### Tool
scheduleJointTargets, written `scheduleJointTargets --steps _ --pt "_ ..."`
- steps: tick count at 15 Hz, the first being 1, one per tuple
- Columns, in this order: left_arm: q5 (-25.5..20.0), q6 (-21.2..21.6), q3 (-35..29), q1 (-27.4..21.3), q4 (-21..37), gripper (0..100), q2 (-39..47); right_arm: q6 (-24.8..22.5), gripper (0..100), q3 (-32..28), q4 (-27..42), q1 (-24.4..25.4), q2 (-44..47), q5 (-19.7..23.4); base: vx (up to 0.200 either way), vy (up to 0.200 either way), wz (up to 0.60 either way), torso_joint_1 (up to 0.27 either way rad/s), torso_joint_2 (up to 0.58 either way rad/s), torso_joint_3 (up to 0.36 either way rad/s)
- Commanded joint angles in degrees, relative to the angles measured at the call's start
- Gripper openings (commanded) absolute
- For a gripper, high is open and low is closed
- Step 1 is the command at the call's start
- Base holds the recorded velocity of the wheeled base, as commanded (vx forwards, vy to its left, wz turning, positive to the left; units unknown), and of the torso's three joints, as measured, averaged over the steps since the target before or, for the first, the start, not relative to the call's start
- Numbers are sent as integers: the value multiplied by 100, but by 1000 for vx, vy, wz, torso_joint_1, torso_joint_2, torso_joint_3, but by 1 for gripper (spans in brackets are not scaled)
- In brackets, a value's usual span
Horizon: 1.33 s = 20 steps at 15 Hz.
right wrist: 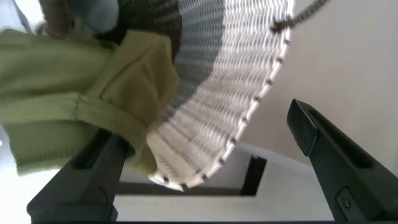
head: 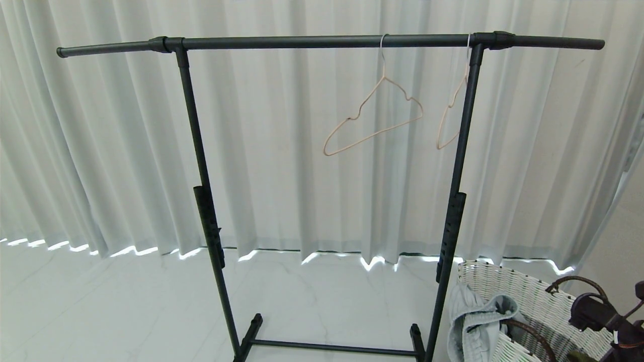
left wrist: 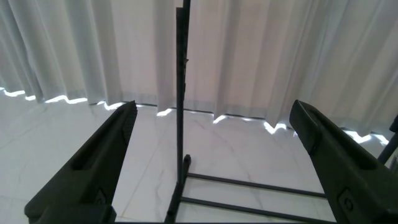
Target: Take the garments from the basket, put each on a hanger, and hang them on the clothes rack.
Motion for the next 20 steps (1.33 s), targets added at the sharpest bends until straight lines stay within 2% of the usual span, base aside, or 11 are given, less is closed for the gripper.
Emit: scheduleJointTargets --steps 1,2,3,6,8,9,10,13,17,19,20 --pt "2 1 0 0 0 100 0 0 100 7 -88 -4 213 104 0 0 0 0 0 0" --pt "2 1 0 0 0 100 0 0 100 16 -132 -13 239 130 0 0 0 0 0 0" --pt "2 1 0 0 0 100 0 0 0 42 -176 -13 239 130 0 0 0 0 0 0" --pt "2 10 0 0 0 100 0 9 0 262 -537 4 195 139 0 0 0 0 0 0" --pt "2 18 0 0 0 100 0 149 0 790 -1134 -13 -42 166 0 0 0 0 0 0" --pt "2 18 0 0 0 100 0 501 0 1097 -1600 -4 -297 280 0 0 0 0 0 0" --pt "2 18 0 0 0 100 0 817 0 1097 -1530 -4 -737 561 0 0 0 0 0 0" --pt "2 10 0 0 0 100 0 1784 0 1097 -1187 66 -1941 948 0 0 0 0 0 0" --pt "2 27 0 0 0 100 0 2804 0 1097 -1152 400 -3532 1001 0 0 0 0 0 0" --pt "2 27 0 0 0 100 0 3217 0 1097 -1134 418 -4191 1001 0 0 0 0 0 0" --pt "2 27 0 0 0 100 0 3621 0 1097 -1134 426 -4577 1001 0 0 0 0 0 0"
